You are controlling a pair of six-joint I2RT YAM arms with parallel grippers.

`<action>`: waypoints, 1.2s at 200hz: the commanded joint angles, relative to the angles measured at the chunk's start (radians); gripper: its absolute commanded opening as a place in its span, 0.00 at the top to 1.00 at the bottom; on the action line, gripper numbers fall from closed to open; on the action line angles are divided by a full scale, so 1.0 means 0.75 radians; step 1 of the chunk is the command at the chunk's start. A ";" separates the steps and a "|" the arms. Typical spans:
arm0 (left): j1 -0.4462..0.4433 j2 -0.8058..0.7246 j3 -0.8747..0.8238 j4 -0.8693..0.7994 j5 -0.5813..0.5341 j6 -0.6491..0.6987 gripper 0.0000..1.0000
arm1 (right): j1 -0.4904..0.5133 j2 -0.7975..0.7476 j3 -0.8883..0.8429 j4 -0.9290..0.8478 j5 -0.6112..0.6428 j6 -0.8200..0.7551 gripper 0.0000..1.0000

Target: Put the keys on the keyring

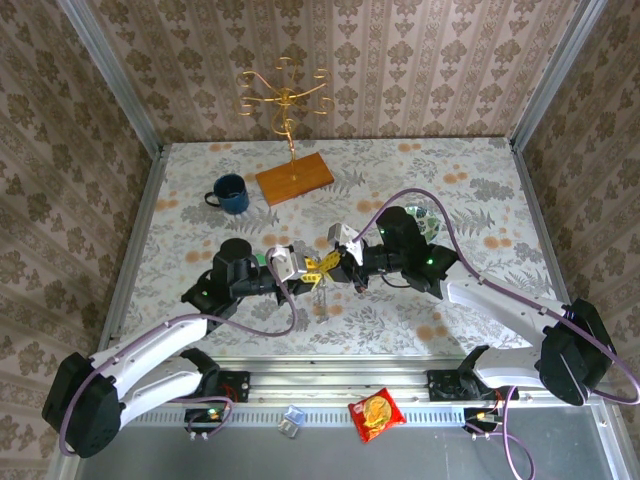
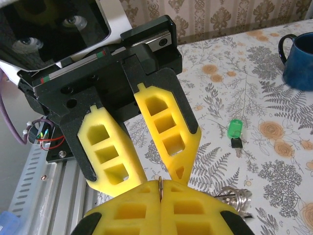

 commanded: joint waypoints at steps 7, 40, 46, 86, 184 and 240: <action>-0.008 0.016 -0.012 0.063 0.073 -0.052 0.79 | 0.017 -0.022 0.004 0.034 -0.041 -0.041 1.00; -0.008 0.025 -0.011 0.088 0.083 -0.069 0.88 | 0.028 -0.018 0.003 0.043 -0.059 -0.037 1.00; -0.009 0.025 -0.014 0.101 0.084 -0.075 0.90 | 0.029 -0.016 0.001 0.042 -0.061 -0.037 1.00; -0.009 0.002 -0.034 0.149 0.064 -0.097 1.00 | 0.028 -0.037 -0.019 0.006 0.030 -0.072 0.96; -0.121 -0.044 0.054 -0.232 -0.291 0.180 1.00 | 0.055 -0.246 -0.116 -0.216 0.382 -0.516 0.68; -0.173 -0.022 0.067 -0.252 -0.317 0.218 1.00 | 0.114 -0.122 -0.109 -0.119 0.333 -0.491 0.69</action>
